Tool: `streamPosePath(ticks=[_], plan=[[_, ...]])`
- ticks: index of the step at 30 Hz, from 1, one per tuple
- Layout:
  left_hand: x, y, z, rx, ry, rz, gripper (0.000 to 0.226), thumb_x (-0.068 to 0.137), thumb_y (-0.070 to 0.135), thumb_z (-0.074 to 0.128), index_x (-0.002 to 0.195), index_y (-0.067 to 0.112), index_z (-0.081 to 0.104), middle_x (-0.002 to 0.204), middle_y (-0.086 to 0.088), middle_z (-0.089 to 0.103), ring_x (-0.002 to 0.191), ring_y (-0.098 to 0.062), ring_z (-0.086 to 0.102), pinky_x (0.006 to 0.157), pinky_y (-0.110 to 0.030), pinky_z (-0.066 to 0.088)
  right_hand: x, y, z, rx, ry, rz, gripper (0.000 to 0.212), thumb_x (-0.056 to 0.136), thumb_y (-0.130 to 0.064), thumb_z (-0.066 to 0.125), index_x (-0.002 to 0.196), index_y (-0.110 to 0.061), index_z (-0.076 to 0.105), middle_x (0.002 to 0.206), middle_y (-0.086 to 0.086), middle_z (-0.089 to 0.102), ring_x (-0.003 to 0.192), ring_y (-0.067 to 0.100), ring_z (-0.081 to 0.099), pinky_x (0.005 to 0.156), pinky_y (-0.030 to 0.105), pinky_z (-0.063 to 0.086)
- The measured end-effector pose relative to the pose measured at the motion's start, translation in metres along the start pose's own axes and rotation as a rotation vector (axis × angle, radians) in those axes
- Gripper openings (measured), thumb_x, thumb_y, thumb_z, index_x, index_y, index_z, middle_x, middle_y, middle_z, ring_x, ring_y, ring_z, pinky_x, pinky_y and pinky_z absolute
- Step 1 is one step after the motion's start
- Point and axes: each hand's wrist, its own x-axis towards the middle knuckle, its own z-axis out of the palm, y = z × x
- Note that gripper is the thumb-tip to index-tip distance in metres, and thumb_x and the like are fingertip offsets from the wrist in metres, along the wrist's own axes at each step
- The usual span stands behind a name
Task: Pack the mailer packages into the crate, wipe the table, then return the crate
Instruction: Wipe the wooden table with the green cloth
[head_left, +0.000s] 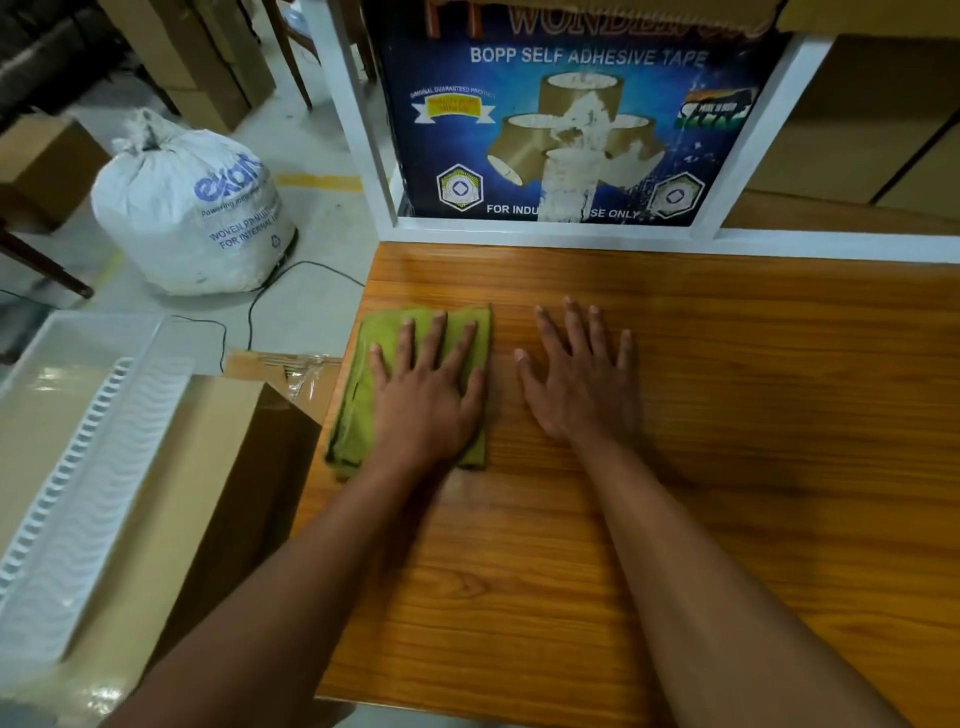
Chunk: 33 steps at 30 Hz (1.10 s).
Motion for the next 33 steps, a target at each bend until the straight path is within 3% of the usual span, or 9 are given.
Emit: streamPosePath(ticks=[5, 13, 21, 28, 33], plan=[[0.107, -0.006, -0.014, -0.033, -0.038, -0.059, 0.071, 0.102, 0.071, 0.008, 0.168, 0.046, 0.003, 0.179, 0.004, 0.0, 0.164, -0.034, -0.006, 0.126, -0.07, 0.0, -0.001, 0.002, 0.001, -0.012, -0.002, -0.012, 0.073, 0.103, -0.074, 0.008, 0.168, -0.041, 0.002, 0.178, -0.002, -0.003, 0.164, 0.028, -0.005, 0.128, 0.063, 0.001], [-0.029, -0.001, 0.003, -0.032, -0.003, -0.017, 0.066, 0.104, 0.073, 0.002, 0.165, 0.051, -0.007, 0.177, 0.01, -0.008, 0.164, -0.026, -0.013, 0.129, -0.063, -0.002, 0.001, 0.0, 0.002, -0.003, -0.009, 0.003, 0.074, 0.101, -0.075, 0.004, 0.167, -0.041, -0.001, 0.178, -0.002, -0.005, 0.164, 0.028, -0.007, 0.128, 0.063, 0.0], [0.116, -0.016, -0.019, -0.029, -0.039, -0.088, 0.071, 0.102, 0.071, 0.01, 0.168, 0.046, 0.005, 0.179, 0.005, 0.002, 0.164, -0.034, -0.003, 0.126, -0.069, 0.001, 0.003, 0.0, 0.005, -0.016, -0.007, 0.002, 0.073, 0.102, -0.075, 0.007, 0.167, -0.042, 0.002, 0.178, -0.003, -0.003, 0.164, 0.028, -0.004, 0.128, 0.064, 0.002], [-0.021, -0.012, 0.001, -0.007, 0.007, -0.007, 0.066, 0.104, 0.07, 0.003, 0.166, 0.049, -0.008, 0.176, 0.009, -0.01, 0.164, -0.028, -0.012, 0.129, -0.063, -0.002, 0.0, -0.002, 0.004, -0.018, 0.006, 0.013, 0.073, 0.102, -0.075, 0.005, 0.167, -0.042, 0.002, 0.178, -0.003, -0.002, 0.164, 0.027, -0.004, 0.128, 0.062, 0.0], [0.055, -0.017, -0.007, -0.013, 0.013, -0.01, 0.069, 0.102, 0.072, 0.009, 0.167, 0.049, 0.003, 0.178, 0.008, 0.0, 0.164, -0.031, -0.005, 0.127, -0.068, -0.001, 0.0, -0.001, 0.006, -0.024, 0.024, 0.006, 0.073, 0.103, -0.074, 0.008, 0.168, -0.04, 0.006, 0.178, -0.002, 0.001, 0.164, 0.029, 0.0, 0.128, 0.063, 0.003]])
